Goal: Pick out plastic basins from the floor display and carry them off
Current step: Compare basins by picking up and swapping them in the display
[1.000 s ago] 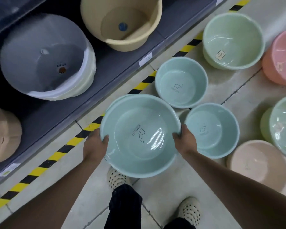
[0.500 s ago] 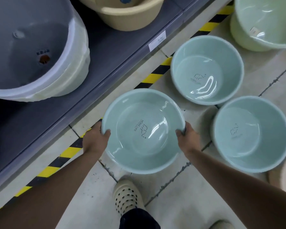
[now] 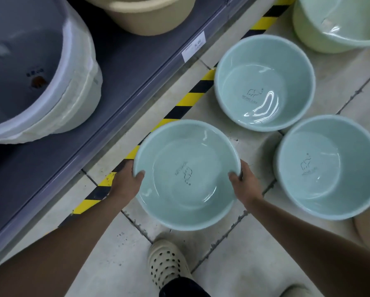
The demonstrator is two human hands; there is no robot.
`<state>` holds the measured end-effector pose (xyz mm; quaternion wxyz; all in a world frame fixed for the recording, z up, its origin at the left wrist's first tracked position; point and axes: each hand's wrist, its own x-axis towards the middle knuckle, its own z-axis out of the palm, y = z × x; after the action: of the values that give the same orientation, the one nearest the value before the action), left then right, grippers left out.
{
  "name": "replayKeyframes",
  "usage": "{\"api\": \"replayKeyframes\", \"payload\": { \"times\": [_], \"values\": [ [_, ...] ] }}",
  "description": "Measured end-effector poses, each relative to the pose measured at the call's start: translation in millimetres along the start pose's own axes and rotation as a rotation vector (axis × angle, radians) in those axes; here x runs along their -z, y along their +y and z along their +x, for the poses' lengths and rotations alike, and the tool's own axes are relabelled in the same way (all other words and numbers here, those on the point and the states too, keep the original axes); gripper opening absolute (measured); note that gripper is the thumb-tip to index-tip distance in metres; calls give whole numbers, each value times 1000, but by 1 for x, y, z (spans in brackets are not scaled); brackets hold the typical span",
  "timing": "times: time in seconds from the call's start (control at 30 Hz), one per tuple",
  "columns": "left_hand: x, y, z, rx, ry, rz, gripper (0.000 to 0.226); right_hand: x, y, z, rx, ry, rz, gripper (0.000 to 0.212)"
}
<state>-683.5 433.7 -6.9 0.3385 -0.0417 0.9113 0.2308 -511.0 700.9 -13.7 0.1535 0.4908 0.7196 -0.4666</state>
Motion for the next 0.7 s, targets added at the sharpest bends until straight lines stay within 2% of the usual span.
{"api": "replayKeyframes", "payload": {
  "times": [0.2, 0.37, 0.47, 0.7],
  "values": [
    [37, 57, -44, -41, -5, -96, 35, 72, -37, -54, -71, 44, 233, 49],
    [80, 124, -76, -95, -46, -175, 40, 149, -85, -88, -91, 80, 288, 53],
    [101, 168, -89, -139, -66, -161, 35, 192, -111, -98, -74, 96, 290, 55],
    [132, 287, -81, -278, -97, -100, 29, 272, -150, -69, -75, 114, 316, 54]
  ]
}}
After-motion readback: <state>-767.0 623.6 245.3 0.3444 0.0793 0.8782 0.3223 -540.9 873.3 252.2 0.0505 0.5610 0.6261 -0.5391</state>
